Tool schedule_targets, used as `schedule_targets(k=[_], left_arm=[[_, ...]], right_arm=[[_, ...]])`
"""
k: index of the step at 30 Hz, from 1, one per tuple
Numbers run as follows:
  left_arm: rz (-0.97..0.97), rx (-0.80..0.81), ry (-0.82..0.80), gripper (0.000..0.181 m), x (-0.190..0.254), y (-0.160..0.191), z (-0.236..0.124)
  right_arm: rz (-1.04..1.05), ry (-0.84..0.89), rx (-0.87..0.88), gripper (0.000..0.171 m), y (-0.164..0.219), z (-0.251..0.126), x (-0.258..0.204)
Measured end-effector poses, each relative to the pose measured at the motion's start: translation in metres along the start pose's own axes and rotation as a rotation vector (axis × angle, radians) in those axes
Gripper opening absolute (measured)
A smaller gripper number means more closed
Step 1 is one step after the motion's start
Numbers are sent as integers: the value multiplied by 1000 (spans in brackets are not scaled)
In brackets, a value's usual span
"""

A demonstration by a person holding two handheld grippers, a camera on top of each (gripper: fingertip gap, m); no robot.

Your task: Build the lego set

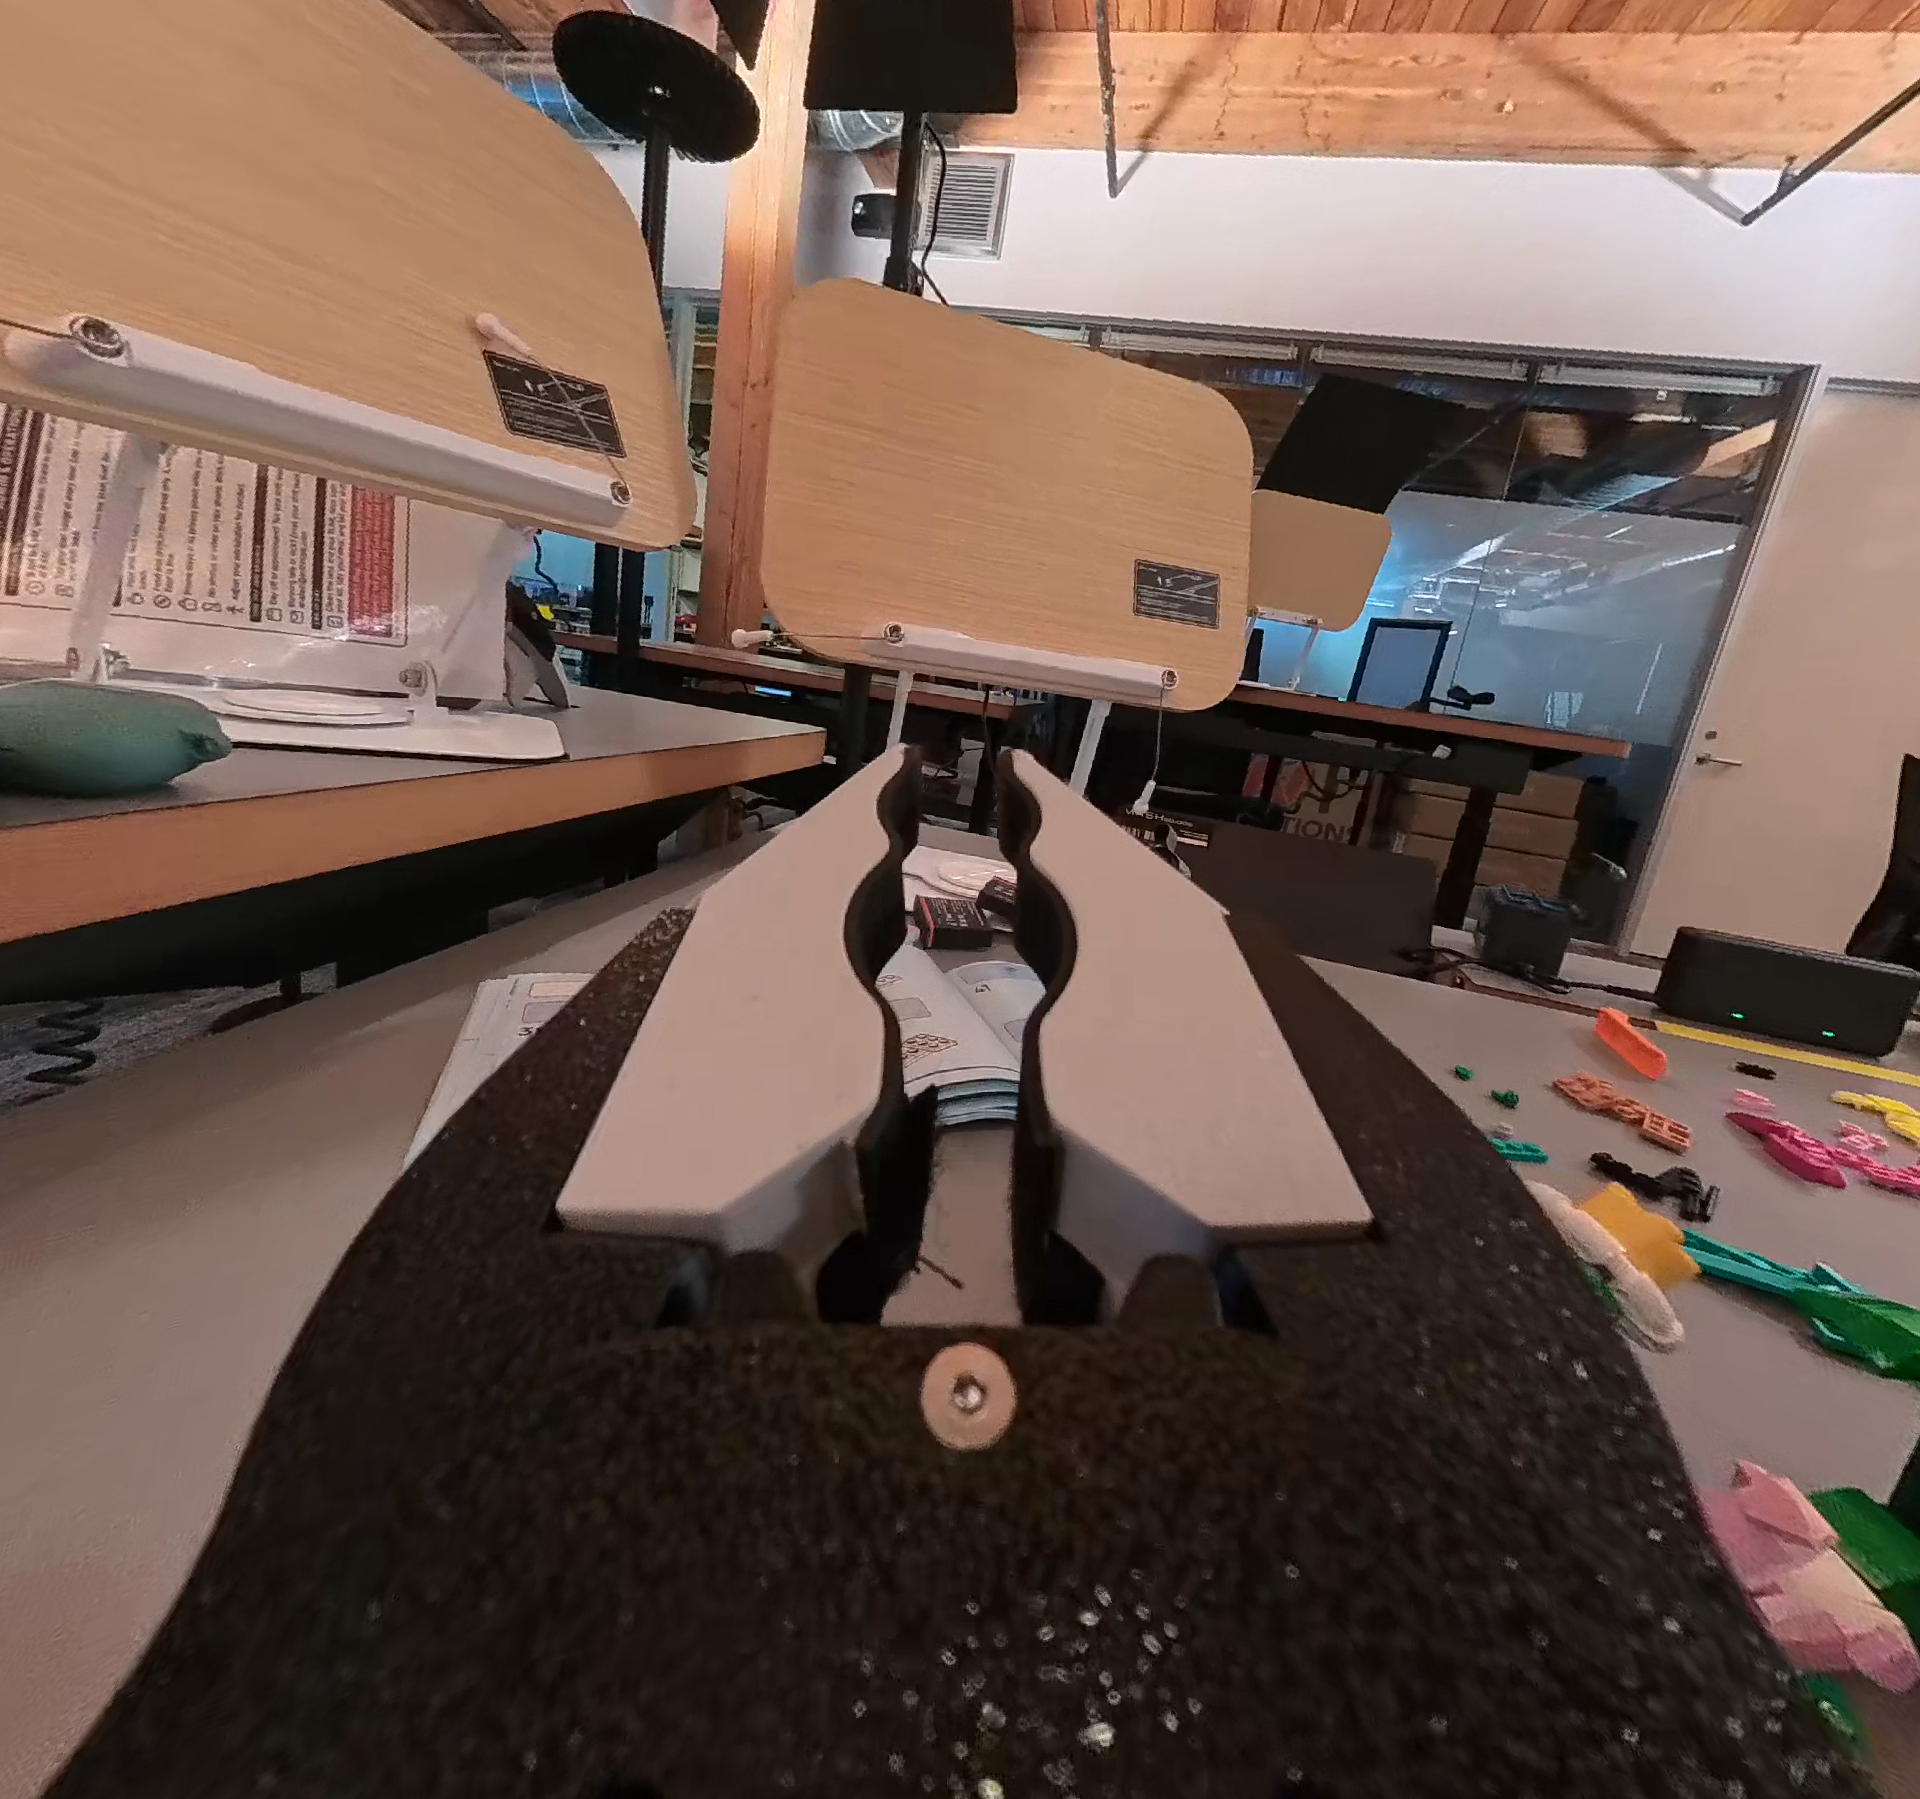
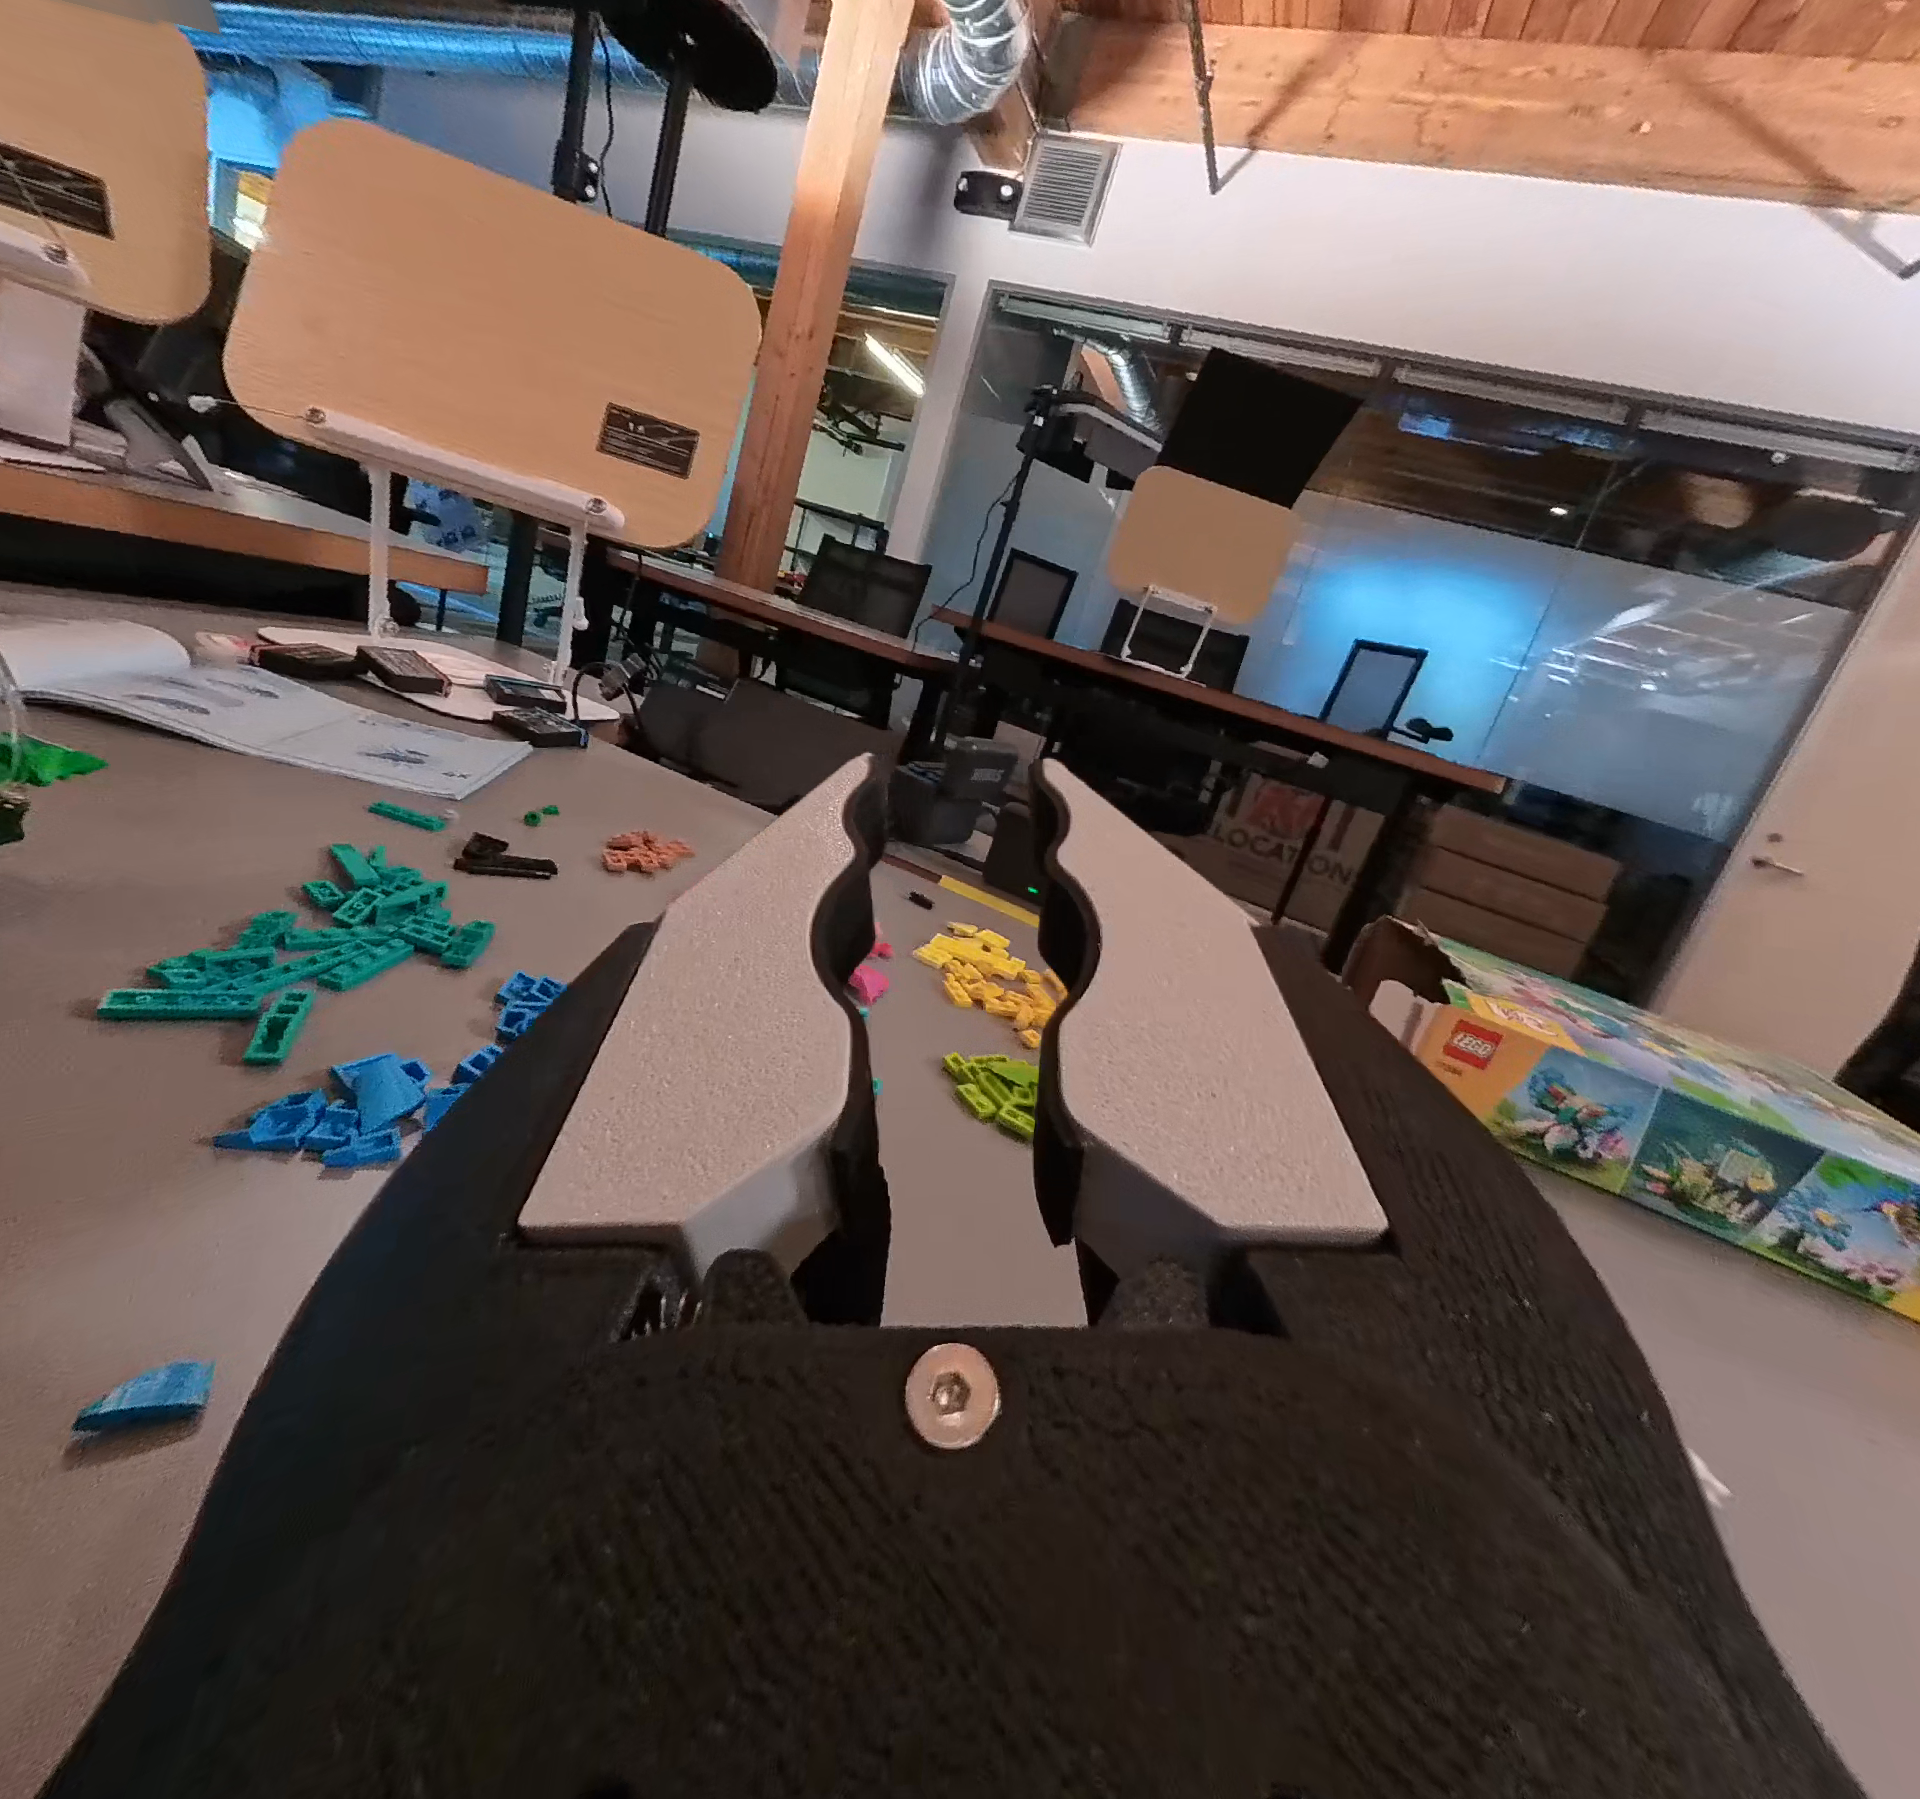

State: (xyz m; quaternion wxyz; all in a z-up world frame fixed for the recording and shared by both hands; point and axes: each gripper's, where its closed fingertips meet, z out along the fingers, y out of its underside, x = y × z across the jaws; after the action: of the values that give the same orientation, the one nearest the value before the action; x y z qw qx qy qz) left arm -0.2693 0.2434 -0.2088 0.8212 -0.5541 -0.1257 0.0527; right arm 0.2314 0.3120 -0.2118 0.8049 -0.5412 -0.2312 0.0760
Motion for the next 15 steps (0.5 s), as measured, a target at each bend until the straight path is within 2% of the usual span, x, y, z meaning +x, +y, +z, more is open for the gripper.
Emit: schedule_targets(k=[15], left_arm=[[20,-12,18,10,6,1,1]], right_arm=[[2,-67,-9,25,2,3,-11]])
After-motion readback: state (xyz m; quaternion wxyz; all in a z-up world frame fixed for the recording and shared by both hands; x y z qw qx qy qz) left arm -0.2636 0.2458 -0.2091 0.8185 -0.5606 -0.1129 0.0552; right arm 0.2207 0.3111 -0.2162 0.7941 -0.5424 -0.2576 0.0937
